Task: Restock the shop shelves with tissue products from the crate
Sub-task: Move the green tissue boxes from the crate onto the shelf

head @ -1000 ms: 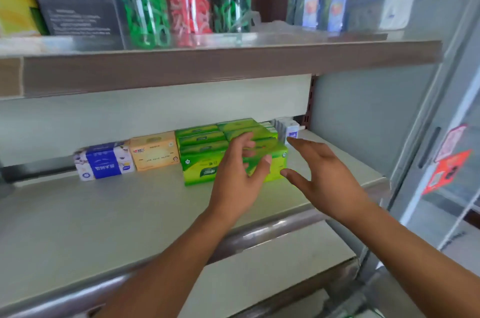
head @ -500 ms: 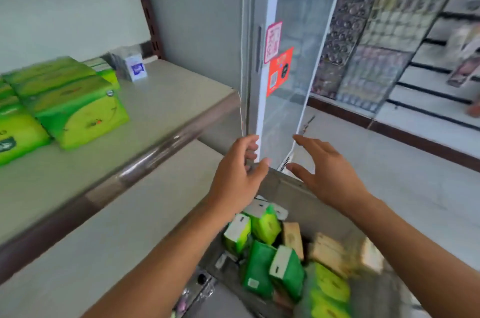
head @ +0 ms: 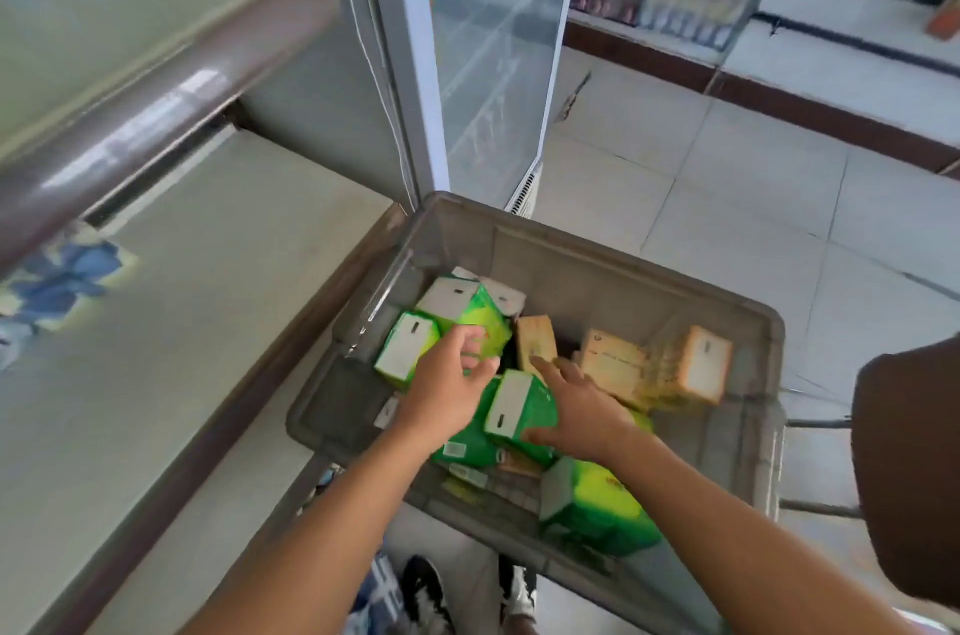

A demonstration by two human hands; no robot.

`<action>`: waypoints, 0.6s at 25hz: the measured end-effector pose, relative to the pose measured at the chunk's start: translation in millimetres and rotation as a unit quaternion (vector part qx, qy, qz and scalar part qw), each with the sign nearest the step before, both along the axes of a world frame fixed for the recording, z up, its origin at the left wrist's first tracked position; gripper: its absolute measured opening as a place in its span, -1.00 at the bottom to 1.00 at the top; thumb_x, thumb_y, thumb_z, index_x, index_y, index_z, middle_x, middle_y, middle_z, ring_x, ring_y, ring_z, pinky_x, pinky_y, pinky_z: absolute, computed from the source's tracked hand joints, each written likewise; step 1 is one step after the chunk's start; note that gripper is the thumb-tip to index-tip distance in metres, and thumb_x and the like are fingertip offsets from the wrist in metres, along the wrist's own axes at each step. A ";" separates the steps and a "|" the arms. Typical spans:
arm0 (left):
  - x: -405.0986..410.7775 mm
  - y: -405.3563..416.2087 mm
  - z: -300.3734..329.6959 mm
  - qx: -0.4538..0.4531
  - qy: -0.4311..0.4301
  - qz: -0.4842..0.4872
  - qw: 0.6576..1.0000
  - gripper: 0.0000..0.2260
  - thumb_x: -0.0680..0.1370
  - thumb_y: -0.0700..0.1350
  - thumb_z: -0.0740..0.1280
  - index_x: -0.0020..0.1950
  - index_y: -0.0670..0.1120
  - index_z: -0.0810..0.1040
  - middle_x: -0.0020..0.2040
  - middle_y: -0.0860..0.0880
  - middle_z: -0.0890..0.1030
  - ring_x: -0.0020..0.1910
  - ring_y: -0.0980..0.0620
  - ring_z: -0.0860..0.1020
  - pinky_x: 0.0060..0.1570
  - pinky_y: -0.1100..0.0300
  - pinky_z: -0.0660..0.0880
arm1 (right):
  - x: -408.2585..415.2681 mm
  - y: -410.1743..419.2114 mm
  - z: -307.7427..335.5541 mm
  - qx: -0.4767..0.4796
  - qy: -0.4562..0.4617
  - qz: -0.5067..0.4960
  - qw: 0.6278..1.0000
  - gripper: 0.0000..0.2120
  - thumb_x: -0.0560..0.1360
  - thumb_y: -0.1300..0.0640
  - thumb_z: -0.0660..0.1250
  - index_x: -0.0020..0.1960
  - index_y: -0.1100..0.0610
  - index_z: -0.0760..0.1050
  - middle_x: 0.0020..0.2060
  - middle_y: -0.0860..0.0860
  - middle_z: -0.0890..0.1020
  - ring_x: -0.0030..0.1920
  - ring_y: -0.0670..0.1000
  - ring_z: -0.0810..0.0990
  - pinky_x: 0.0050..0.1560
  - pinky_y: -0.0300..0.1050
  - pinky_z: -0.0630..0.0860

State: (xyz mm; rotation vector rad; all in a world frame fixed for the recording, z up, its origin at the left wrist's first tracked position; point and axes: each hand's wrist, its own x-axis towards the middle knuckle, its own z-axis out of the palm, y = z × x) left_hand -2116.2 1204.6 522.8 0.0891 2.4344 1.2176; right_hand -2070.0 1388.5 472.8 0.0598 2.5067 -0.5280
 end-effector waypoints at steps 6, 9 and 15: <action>12.1 -8.8 -21.4 0.007 -0.033 0.009 0.999 -0.65 0.58 -0.03 0.32 0.35 -0.02 0.41 0.17 0.08 0.51 0.10 0.16 0.52 0.02 0.30 0.41 | -4.2 -25.5 -56.6 0.078 -0.010 0.058 0.995 0.02 0.37 -0.23 0.42 0.54 -0.18 -0.23 0.55 0.11 -0.11 0.52 0.21 0.03 0.37 0.17 0.31; 11.1 -15.9 -14.0 0.017 -0.030 0.020 0.999 -0.67 0.58 -0.04 0.32 0.34 -0.02 0.42 0.17 0.10 0.52 0.10 0.18 0.53 0.02 0.32 0.41 | -5.6 -15.7 -43.0 0.002 0.017 -0.011 1.000 -0.05 0.35 -0.14 0.45 0.54 -0.13 -0.06 0.44 0.11 0.18 0.37 0.18 0.29 0.23 0.03 0.43; -5.1 -26.4 28.3 0.082 0.003 0.040 0.996 -0.71 0.57 -0.08 0.35 0.29 0.03 0.51 0.20 0.10 0.57 0.10 0.23 0.56 0.15 0.24 0.50 | -20.3 20.4 63.6 -0.435 0.031 -0.319 0.842 -0.35 0.28 -0.11 0.53 0.20 0.07 0.28 0.01 0.14 0.51 -0.09 0.09 0.53 -0.17 0.04 0.50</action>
